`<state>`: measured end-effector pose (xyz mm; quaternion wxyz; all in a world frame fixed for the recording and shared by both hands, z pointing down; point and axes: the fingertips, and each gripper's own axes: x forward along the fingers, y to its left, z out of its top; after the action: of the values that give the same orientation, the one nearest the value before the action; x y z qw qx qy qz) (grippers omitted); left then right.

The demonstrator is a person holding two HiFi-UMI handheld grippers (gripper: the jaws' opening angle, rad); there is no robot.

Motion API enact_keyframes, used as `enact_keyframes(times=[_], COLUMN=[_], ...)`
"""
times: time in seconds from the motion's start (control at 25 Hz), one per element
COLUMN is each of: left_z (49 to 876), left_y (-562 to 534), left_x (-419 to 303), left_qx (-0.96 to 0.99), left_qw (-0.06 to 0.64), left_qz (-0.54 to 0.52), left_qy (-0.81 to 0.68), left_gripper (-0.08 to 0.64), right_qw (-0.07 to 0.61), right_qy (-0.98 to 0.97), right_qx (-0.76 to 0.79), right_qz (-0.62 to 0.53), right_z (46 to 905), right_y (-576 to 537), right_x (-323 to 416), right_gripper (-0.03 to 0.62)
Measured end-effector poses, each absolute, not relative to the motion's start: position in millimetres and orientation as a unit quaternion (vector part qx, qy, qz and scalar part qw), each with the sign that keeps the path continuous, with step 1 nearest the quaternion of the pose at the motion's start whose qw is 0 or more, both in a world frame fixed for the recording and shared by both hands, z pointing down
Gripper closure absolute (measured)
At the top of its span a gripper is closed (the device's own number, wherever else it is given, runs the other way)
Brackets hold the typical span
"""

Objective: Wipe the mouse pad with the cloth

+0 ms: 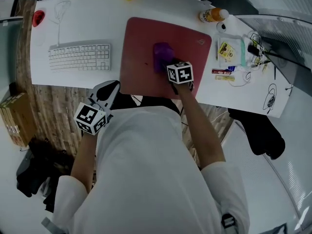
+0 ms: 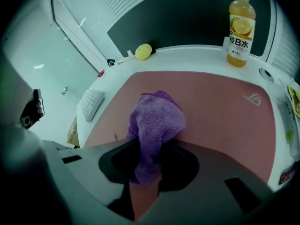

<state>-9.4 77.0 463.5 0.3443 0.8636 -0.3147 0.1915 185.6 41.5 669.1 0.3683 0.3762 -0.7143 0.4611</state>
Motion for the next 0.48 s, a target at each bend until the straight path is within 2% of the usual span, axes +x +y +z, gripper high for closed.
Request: enact_keyframes(times=[0.48], left_z=[456], left_y=[83], left_x=[34], left_qx=[0.870], left_qw=[0.332], left_qz=[0.221], left_qy=[-0.290], left_gripper=[0.538], right_qw=[0.335], right_qy=[-0.693], right_qx=[0.422], right_qz=[0.479], right_z=[671], right_y=[51], right_x=[274], right_gripper=[0.474])
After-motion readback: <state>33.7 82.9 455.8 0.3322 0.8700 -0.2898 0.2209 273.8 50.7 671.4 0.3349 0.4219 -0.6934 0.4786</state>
